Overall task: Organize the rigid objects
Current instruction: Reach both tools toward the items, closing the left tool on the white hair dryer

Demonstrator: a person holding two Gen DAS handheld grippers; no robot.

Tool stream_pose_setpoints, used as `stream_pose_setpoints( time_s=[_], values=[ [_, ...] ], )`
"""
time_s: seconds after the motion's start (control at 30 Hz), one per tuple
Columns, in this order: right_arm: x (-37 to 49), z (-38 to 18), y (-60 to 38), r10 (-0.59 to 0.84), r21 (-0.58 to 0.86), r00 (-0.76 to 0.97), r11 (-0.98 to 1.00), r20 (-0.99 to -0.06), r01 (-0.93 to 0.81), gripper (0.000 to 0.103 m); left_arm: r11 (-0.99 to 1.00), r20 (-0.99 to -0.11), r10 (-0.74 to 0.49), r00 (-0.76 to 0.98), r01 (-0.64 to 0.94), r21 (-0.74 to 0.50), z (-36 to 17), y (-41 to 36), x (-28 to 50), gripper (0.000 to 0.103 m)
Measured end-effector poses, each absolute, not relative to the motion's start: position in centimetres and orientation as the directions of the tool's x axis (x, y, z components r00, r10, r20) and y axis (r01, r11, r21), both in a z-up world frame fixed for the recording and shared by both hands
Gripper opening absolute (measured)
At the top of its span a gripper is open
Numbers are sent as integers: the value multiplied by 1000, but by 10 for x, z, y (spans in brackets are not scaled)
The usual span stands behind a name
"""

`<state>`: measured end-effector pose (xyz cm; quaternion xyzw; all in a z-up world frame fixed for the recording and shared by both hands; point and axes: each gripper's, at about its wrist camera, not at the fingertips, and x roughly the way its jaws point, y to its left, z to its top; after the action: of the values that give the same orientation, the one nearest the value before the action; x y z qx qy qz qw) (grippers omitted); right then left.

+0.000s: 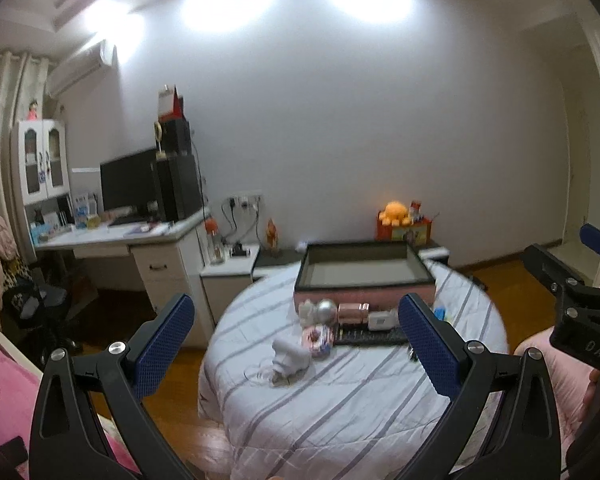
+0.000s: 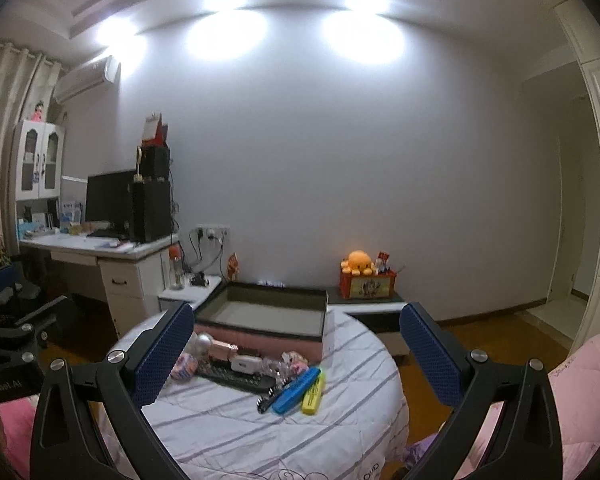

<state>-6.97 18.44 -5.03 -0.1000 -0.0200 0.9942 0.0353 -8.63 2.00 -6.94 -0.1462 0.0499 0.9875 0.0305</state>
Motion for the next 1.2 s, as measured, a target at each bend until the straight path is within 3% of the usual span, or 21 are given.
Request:
stream_pose_setpoints(
  time_s=[0.27,0.57,0.77,1.2],
  values=[
    [-138,-114,198,46,-18,-919,-999,-392,-42,103,-993,-494,-3,-870,-57,106,-140,17,-163,103],
    [-189,-162,214,70,-4,-850,-997,-521,-80,103,-994,-607,-44,-793,-27,108,-183,8,-212,103],
    [-216,-184,218,61,3,-816,-997,-574,-76,103,-995,-679,-68,-731,1,98,-212,-1,-247,103],
    [-255,-212,220,62,1,-758,-997,-650,-82,103,-998,-747,-35,-664,-11,57,-245,-6,-293,103]
  ],
)
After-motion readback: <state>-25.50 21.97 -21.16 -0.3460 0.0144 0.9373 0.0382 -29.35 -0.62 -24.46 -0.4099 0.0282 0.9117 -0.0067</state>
